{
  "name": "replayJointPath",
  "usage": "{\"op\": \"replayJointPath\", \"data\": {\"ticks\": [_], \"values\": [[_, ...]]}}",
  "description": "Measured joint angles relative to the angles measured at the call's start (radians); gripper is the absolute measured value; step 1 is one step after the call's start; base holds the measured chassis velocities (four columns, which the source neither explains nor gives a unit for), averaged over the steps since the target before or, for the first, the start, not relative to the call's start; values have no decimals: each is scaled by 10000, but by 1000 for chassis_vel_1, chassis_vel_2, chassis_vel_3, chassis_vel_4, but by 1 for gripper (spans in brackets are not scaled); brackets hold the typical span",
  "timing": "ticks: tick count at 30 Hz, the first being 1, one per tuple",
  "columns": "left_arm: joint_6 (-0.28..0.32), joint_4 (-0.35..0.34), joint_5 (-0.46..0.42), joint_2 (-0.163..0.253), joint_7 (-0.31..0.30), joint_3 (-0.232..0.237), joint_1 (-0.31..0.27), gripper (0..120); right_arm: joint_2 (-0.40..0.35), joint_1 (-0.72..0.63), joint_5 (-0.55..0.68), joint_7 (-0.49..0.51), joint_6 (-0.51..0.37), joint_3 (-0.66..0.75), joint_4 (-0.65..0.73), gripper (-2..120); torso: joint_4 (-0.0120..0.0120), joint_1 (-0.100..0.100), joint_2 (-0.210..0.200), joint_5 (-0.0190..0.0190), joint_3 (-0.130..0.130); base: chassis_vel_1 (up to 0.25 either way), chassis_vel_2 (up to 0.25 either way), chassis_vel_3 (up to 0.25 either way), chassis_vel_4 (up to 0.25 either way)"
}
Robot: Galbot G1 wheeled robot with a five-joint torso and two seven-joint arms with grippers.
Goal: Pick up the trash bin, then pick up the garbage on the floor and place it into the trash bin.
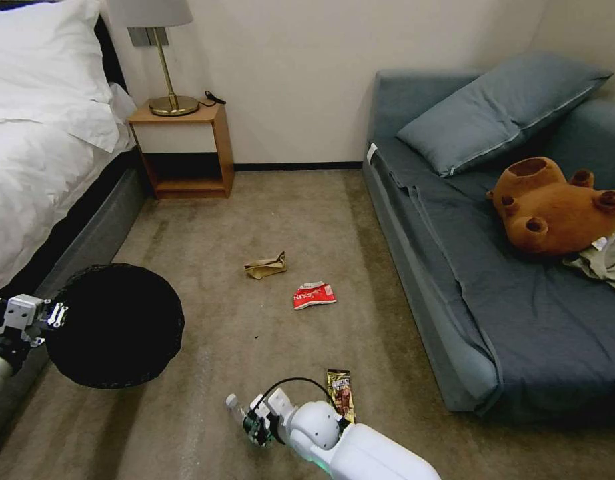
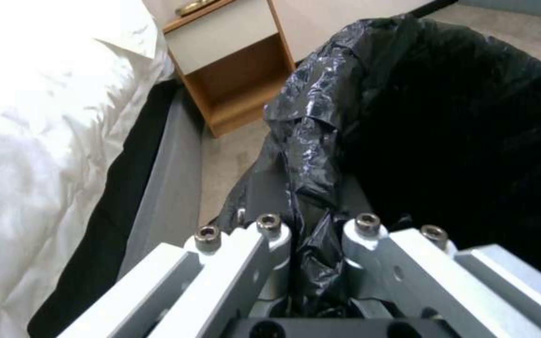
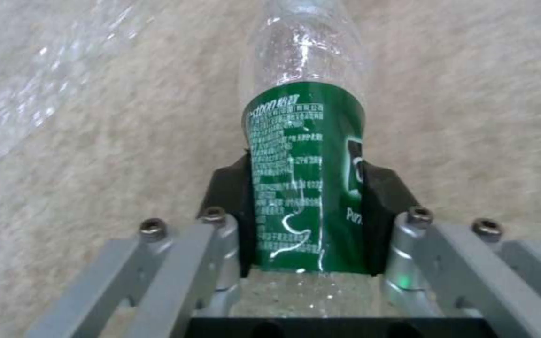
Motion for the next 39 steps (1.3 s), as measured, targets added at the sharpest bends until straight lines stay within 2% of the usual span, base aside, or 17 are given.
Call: {"op": "replayJointPath", "data": {"ticks": [5, 18, 21, 23, 26, 27, 28, 29, 30, 31, 35, 39], "values": [[-97, 11, 18, -47, 63, -3, 25, 4, -182, 137, 66, -22, 14, 441, 249, 16, 0, 0, 0, 0, 0, 0, 0, 0, 0], [-247, 7, 198, -174, 78, 294, -101, 4, -868, 335, 589, -19, -41, 1587, 1284, 16, 0, 0, 0, 1, 0, 0, 0, 0, 0], [-334, 28, 288, -225, 80, 436, -173, 4, -1230, 355, 1231, 31, -219, 2236, 2095, 16, 0, 0, 0, 2, 0, 0, 0, 0, 0], [-413, 33, 414, -325, 60, 666, -284, 4, -1664, 422, 2126, 125, -483, 2916, 3329, 16, -1, 0, 0, 3, 0, 0, 0, 0, 0], [-432, 28, 495, -397, 48, 812, -353, 4, -1907, 506, 2716, 189, -657, 3258, 4028, 16, 0, 0, 0, 3, 0, 0, 0, 0, 0], [-433, -28, 562, -497, 35, 959, -429, 4, -2099, 660, 3345, 248, -866, 3644, 4743, 16, -2, 1, 1, 0, 0, 0, 0, 0, 0], [-433, -28, 562, -497, 35, 959, -429, 4, -2099, 660, 3345, 248, -866, 3644, 4743, 16, -2, 1, 1, 0, 0, 0, 0, 0, 0], [-429, -96, 589, -572, 16, 1071, -483, 4, -2142, 825, 3908, 331, -985, 3933, 5205, 16, -2, 0, 1, 2, 0, 0, 0, 0, 0], [-429, -96, 589, -572, 16, 1071, -483, 4, -2142, 825, 3908, 331, -985, 3933, 5205, 16, -2, 0, 1, 2, 0, 0, 0, 0, 0], [-423, -162, 626, -654, -25, 1199, -539, 4, -2126, 1032, 4570, 441, -1033, 4281, 5700, 16, -2, 0, 0, 2, -1, 0, 0, 0, 0], [-405, -425, 720, -837, -132, 1458, -559, 4, -2111, 1379, 5549, 526, -1040, 4561, 6650, 16, 0, 0, 1, 2, 0, 0, 0, 0, 0], [-404, -672, 721, -961, -239, 1576, -527, 4, -1865, 1490, 5660, 272, -1067, 4558, 7007, 16, -1, 0, 1, 1, -1, 0, 0, 0, 0]]}}
